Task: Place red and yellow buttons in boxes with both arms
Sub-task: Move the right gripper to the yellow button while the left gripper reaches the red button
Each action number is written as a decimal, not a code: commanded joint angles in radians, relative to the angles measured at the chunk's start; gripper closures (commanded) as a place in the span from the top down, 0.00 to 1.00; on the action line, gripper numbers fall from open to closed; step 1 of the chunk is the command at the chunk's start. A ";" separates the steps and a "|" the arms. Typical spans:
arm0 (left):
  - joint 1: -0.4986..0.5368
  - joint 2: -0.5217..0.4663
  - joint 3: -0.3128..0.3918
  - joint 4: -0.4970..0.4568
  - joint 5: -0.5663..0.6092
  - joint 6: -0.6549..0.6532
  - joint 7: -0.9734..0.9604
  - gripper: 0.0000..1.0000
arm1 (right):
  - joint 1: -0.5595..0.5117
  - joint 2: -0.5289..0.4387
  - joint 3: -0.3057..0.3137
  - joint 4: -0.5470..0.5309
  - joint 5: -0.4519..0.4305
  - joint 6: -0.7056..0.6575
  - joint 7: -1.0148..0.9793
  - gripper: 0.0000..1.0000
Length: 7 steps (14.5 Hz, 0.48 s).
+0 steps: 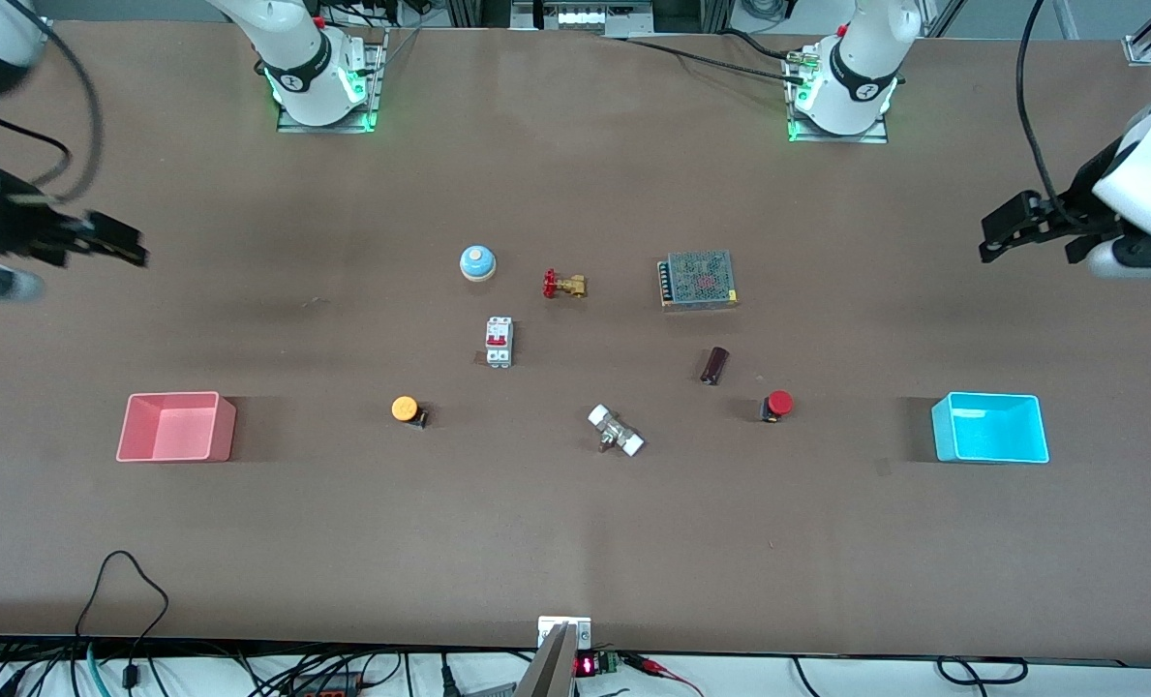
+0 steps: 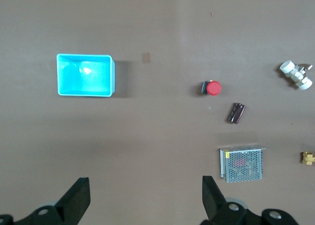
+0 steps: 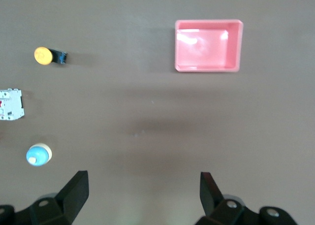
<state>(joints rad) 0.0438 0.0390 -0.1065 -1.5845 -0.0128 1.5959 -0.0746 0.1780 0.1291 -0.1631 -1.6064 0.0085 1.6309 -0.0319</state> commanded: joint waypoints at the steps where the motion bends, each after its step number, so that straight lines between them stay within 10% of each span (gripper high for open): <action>1: -0.007 0.074 -0.027 0.034 -0.016 -0.024 -0.042 1.00 | 0.050 0.108 -0.001 0.005 0.019 0.101 0.009 1.00; 7: -0.042 0.226 -0.033 0.003 -0.027 0.123 -0.164 1.00 | 0.162 0.312 -0.001 0.016 0.096 0.335 0.067 1.00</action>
<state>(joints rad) 0.0262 0.2072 -0.1380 -1.5899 -0.0207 1.6716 -0.1806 0.2913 0.3914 -0.1588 -1.6125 0.0933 1.9212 0.0103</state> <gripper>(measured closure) 0.000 0.000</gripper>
